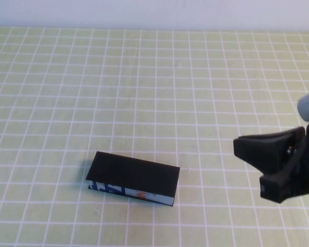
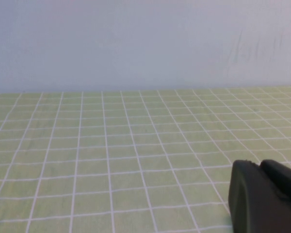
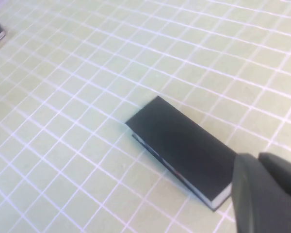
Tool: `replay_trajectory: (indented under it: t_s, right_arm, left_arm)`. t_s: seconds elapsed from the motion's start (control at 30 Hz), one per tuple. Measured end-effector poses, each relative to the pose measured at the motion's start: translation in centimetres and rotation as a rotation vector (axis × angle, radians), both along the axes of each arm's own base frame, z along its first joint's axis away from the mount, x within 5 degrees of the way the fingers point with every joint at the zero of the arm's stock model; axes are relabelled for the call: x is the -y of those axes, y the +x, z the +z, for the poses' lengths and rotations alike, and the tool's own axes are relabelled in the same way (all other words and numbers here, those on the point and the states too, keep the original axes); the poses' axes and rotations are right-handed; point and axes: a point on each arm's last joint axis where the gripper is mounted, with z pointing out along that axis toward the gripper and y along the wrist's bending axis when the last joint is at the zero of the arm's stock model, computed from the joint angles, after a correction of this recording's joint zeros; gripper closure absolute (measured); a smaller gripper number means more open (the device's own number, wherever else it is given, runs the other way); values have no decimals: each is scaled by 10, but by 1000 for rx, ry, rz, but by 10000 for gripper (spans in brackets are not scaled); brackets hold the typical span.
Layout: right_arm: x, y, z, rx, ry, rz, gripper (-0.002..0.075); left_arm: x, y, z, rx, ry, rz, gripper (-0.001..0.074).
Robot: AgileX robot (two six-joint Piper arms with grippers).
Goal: Return glasses to glasses case
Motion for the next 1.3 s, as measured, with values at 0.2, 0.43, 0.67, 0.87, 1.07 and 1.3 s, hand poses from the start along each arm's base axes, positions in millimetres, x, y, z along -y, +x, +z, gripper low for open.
replay_trajectory:
  t_s: [0.2,0.43,0.67,0.87,1.07,1.3]
  right_arm:
    - [6,-8,-49,-139,101,-90,737]
    - [13,-6,-70,-118,84,-146,737]
    - [36,-3,-82,98,78,-280,737]
    - [87,-25,-113,146,79,-523,737]
    - [114,-64,-139,313,101,-667,737]
    - [116,-85,-148,397,112,-658,737]
  left_arm:
    - [0,0,0,0,0,0,738]
    - [0,0,0,0,0,0,738]
    - [0,0,0,0,0,0,738]
    - [0,0,0,0,0,0,738]
    - [0,0,0,0,0,0,738]
    - [0,0,0,0,0,0,738]
